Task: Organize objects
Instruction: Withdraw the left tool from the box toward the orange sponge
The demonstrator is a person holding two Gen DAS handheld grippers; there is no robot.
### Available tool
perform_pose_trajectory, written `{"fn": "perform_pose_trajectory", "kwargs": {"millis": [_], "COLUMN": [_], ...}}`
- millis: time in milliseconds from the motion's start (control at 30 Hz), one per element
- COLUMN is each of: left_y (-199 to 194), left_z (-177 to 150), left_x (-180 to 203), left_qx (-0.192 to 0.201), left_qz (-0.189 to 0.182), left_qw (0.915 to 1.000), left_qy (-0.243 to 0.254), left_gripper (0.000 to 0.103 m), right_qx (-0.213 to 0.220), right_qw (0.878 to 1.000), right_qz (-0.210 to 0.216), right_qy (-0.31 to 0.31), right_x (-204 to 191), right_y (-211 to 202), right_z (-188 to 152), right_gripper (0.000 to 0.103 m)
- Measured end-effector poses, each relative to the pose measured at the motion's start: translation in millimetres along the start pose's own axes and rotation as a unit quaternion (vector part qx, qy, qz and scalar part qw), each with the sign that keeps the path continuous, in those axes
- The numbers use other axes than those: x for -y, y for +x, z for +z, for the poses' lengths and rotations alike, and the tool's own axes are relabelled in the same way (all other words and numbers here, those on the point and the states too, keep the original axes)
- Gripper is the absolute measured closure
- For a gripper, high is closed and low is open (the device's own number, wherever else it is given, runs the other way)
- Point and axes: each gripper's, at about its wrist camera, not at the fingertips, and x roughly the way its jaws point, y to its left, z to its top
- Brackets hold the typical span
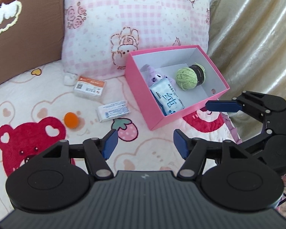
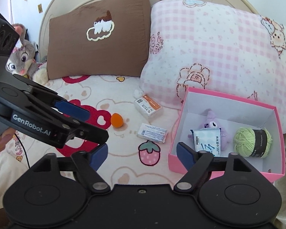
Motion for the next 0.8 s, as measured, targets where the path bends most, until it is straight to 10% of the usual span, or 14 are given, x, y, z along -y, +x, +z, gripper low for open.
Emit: {"fn": "perform_pose_trajectory", "kwargs": {"millis": [500, 800], "left_y": [-6.7, 13.6], "left_z": [-27.7, -37.9], "left_x": [-59.2, -83.8], "left_qx": [0.021, 0.03], "left_qz": [-0.025, 0.025], "left_qw": [0.9977, 0.9982], "left_qy": [-0.059, -0.045], "left_gripper": [0.032, 0.032], "right_qx": [0.005, -0.026], "right_qw": [0.998, 0.997], "right_qz": [0.057, 0.069], "right_qy": [0.0, 0.018], "right_x": [-42.2, -55.2], "right_y": [23.0, 79.8], "right_z": [-9.1, -0.5], "right_gripper": [0.016, 0.017]}}
